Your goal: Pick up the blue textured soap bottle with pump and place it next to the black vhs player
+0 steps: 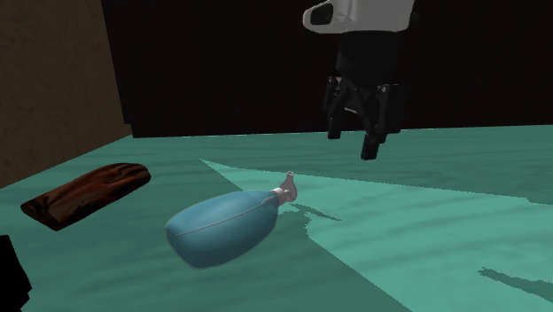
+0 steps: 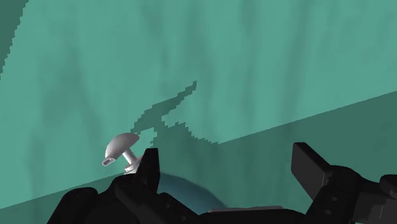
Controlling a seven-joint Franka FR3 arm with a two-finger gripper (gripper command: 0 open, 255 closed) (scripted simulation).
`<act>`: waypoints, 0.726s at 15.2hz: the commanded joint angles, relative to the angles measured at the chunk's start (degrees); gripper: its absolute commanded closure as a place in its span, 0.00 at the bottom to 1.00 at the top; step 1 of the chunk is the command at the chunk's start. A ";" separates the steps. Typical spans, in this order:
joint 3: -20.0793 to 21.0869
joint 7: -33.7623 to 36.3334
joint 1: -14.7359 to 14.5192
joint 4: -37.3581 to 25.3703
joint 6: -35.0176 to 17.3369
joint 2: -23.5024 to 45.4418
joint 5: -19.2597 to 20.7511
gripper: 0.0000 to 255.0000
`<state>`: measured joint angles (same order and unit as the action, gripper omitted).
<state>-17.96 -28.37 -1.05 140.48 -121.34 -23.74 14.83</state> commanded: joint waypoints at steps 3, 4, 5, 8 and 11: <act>-3.79 -6.27 -0.74 -2.34 -7.87 8.30 -1.24 0.00; -4.62 -7.97 -0.99 -3.23 -9.61 10.56 -1.99 0.00; -5.40 -9.75 -1.24 -4.20 -11.28 12.85 -2.92 0.00; -7.28 -15.67 -1.79 -7.63 -15.81 19.98 -6.81 0.00; -7.96 -21.62 -1.60 -11.38 -19.10 26.57 -11.55 0.00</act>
<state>-25.59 -47.68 -2.78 130.48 -139.26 0.43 5.02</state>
